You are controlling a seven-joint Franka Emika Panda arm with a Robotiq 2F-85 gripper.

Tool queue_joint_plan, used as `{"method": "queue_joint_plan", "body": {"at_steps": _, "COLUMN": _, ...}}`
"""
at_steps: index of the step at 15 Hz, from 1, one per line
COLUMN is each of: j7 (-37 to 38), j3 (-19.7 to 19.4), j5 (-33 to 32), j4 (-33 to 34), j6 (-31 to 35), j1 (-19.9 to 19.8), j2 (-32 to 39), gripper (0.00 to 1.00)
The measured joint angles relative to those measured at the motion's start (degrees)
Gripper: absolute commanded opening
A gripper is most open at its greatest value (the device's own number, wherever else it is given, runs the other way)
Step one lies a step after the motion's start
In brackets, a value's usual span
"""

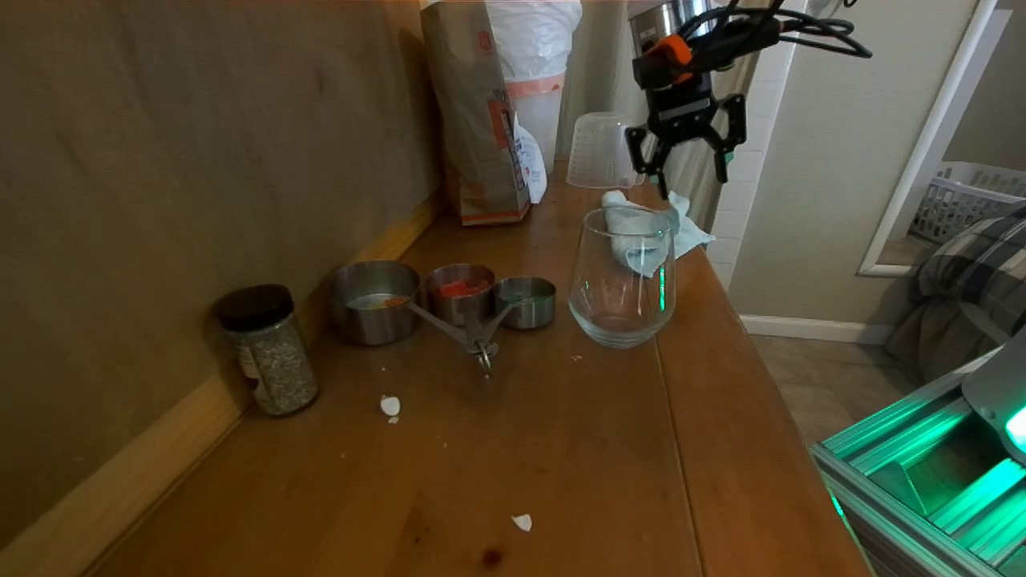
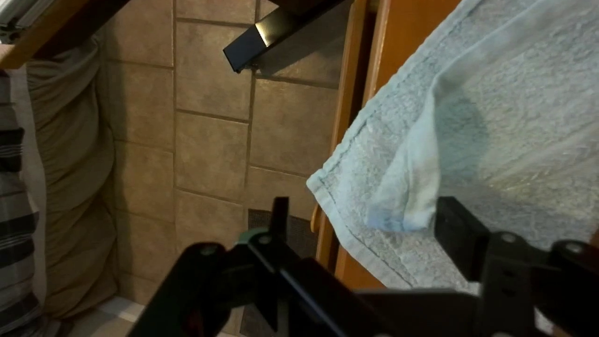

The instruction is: Pick up the piece of candy from the table, put it on the white cloth and then fold the white cloth

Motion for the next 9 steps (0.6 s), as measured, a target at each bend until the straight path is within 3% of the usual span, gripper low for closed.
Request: {"method": "queue_joint_plan", "body": {"at_steps": 9, "j7": 0.03, "j3": -0.24, "j5": -0.85, "j4": 0.52, "j6": -1.14, "j1": -2.00, "j2": -3.92, "gripper": 1.00}}
